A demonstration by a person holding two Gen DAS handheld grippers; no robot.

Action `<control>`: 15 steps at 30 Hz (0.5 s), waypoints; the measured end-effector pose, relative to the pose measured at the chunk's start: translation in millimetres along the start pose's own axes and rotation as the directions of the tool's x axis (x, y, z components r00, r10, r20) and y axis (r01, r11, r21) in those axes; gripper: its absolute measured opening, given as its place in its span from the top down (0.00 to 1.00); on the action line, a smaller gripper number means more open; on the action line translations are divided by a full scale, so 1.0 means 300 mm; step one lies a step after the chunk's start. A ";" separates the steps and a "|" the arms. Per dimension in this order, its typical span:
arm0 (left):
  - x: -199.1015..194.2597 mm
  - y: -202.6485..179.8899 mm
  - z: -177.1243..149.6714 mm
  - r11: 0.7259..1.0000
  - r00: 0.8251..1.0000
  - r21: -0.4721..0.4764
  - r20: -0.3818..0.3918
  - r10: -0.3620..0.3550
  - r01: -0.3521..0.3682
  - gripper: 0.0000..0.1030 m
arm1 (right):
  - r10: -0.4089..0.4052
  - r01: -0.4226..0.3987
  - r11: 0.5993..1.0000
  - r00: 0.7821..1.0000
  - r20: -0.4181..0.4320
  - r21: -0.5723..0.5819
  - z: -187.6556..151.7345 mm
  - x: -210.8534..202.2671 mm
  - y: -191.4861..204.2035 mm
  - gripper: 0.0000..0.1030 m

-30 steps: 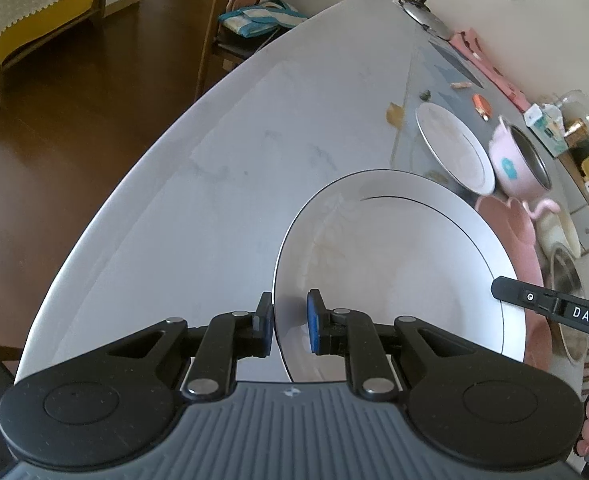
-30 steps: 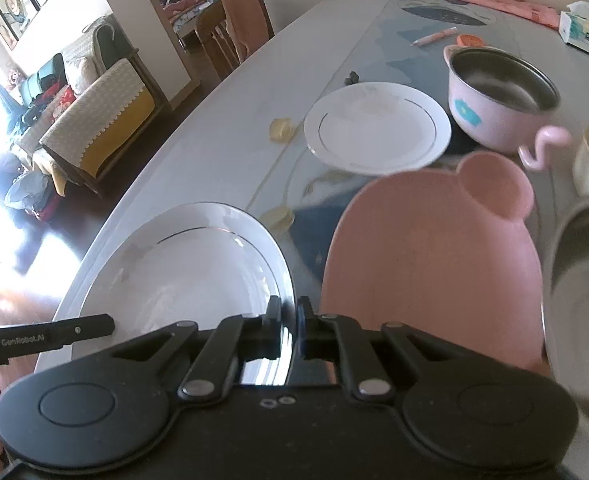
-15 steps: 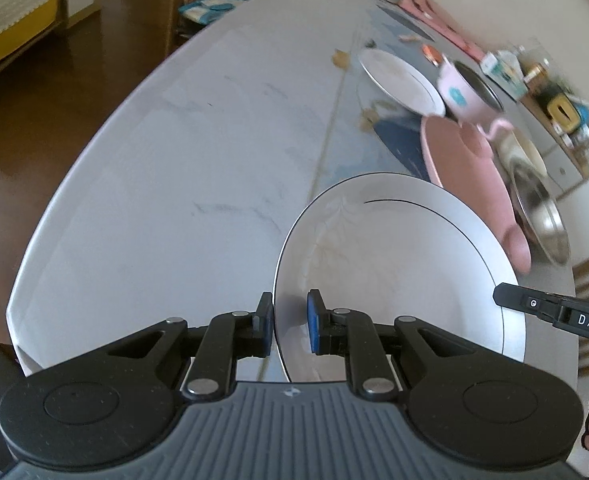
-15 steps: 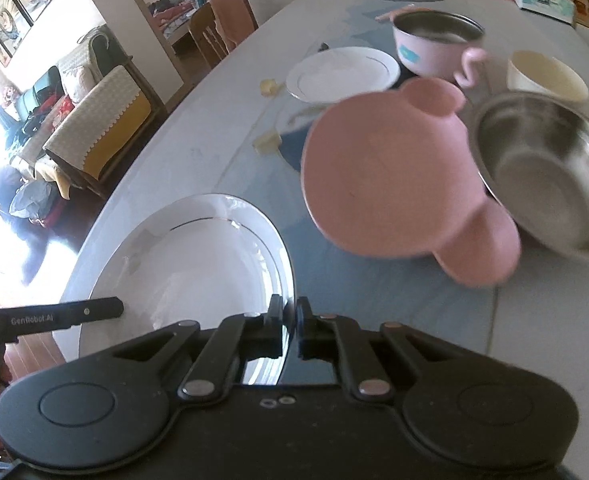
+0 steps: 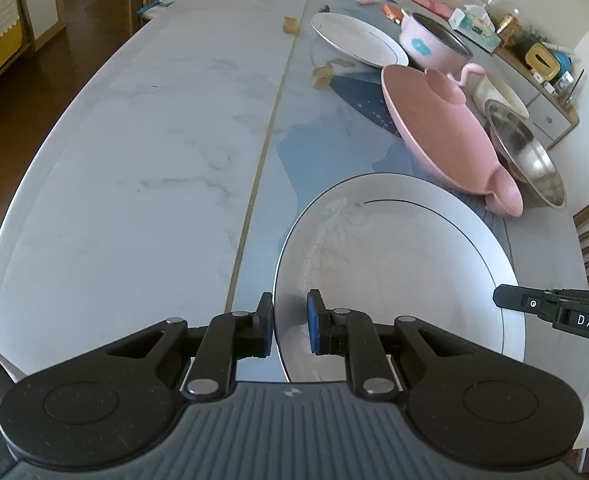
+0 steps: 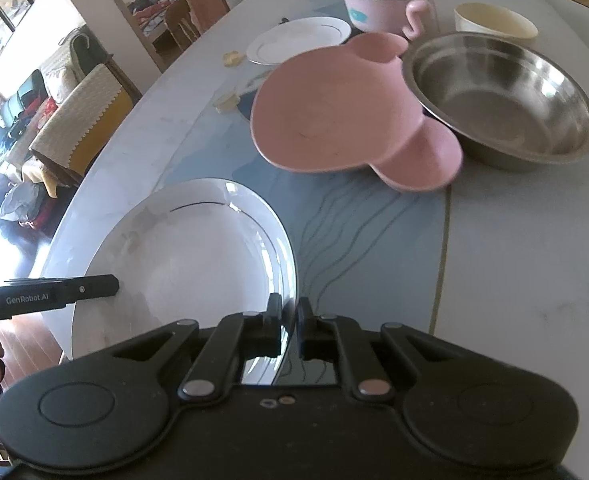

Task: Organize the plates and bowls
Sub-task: 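Slide the large white plate along the table and open the left gripper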

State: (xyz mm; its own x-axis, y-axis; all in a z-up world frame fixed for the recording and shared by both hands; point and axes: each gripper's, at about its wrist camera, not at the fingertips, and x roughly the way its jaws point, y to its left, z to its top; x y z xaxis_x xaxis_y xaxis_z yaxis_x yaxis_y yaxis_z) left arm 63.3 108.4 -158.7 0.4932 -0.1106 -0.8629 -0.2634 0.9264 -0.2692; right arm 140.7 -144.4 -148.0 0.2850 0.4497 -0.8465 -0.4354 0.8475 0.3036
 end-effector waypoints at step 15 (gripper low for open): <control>0.006 0.001 -0.002 0.999 1.000 0.034 0.002 -0.003 0.003 0.85 | -0.042 0.042 0.999 0.999 -0.013 -0.015 -0.009 0.022 0.018 0.89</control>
State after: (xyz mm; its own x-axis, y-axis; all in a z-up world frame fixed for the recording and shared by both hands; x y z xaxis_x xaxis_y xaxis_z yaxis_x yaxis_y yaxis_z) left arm 63.6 108.4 -160.5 0.4961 -0.1125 -0.8610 -0.2335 0.9378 -0.2570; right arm 137.9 -137.8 -153.1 0.2916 0.4101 -0.8642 -0.4362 0.8611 0.2614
